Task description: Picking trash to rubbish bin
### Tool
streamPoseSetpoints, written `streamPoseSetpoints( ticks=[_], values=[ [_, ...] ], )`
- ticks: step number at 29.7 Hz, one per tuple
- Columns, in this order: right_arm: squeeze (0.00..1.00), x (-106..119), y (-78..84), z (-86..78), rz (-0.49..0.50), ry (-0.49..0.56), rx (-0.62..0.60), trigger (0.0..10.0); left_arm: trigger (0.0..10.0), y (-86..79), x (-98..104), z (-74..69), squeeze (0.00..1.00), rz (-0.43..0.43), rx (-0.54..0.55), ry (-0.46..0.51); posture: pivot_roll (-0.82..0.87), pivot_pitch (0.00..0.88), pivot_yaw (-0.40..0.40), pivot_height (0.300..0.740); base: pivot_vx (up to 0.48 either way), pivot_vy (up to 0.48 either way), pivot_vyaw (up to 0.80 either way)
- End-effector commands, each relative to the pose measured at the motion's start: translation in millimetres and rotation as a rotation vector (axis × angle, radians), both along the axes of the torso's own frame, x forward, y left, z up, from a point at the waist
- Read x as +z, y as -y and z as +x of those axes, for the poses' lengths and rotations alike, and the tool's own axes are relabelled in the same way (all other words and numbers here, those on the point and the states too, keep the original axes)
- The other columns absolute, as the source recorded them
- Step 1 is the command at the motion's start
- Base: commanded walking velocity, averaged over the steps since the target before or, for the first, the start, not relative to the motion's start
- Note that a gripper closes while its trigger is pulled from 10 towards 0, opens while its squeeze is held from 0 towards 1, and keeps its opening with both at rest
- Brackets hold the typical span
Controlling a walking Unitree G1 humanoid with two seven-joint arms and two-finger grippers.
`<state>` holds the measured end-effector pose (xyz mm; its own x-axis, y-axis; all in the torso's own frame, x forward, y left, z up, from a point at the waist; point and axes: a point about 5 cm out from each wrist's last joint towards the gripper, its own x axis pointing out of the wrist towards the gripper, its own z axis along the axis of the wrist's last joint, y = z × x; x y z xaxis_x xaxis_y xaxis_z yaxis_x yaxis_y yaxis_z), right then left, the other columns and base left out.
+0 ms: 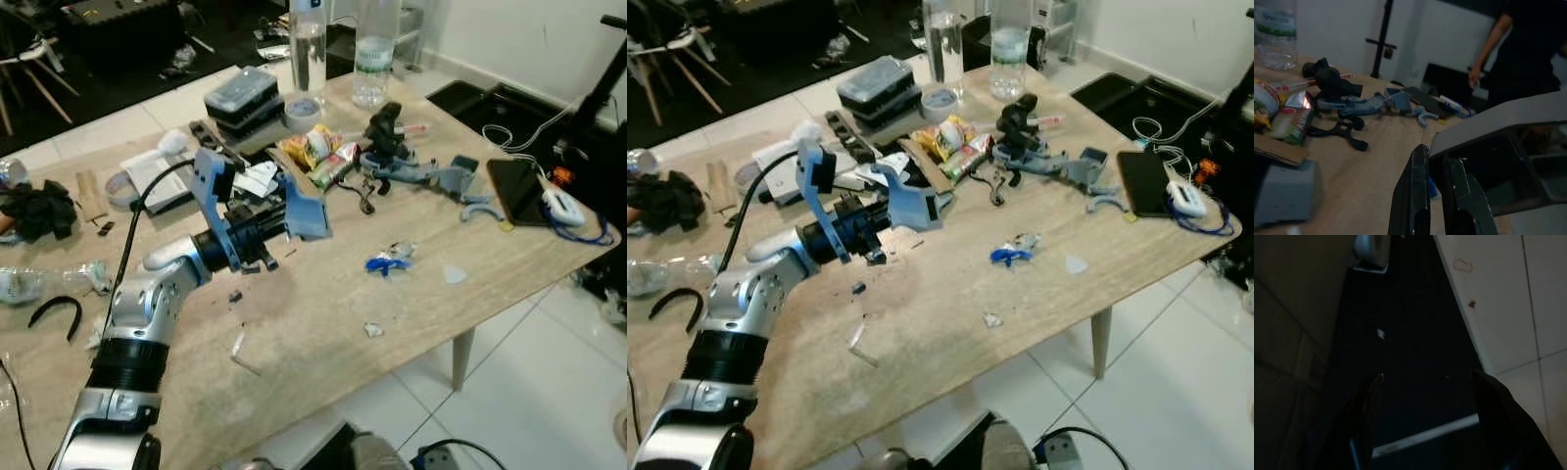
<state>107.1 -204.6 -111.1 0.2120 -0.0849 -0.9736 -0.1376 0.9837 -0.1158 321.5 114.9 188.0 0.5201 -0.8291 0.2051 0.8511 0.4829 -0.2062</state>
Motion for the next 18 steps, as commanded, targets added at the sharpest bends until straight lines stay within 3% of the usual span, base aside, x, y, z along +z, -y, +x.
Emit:
streamPoseSetpoints(
  ticks=[1, 10, 18],
  values=[
    [0.0, -2, -6.4, -4.2, 0.021, -0.013, 0.014, 10.0, 10.0, 6.2, -3, -2.3, 0.0, -0.01, -0.005, -0.02, -0.05, 0.103, 0.061, 0.74, -0.39, 0.0, 0.0],
    [0.0, -1, -4.4, -2.7, 0.012, -0.005, 0.049, 10.0, 10.0, 16.4, -6, -7.6, 0.0, -0.033, -0.009, -0.034, -0.04, 0.086, 0.04, 0.74, -0.391, 0.0, 0.0],
    [0.0, -1, -3.3, -1.9, 0.006, -0.009, 0.086, 10.0, 10.0, 4.5, -18, -10.8, 0.0, -0.016, 0.016, -0.07, -0.04, 0.083, 0.036, 0.74, -0.391, 0.0, 0.0]
  ],
)
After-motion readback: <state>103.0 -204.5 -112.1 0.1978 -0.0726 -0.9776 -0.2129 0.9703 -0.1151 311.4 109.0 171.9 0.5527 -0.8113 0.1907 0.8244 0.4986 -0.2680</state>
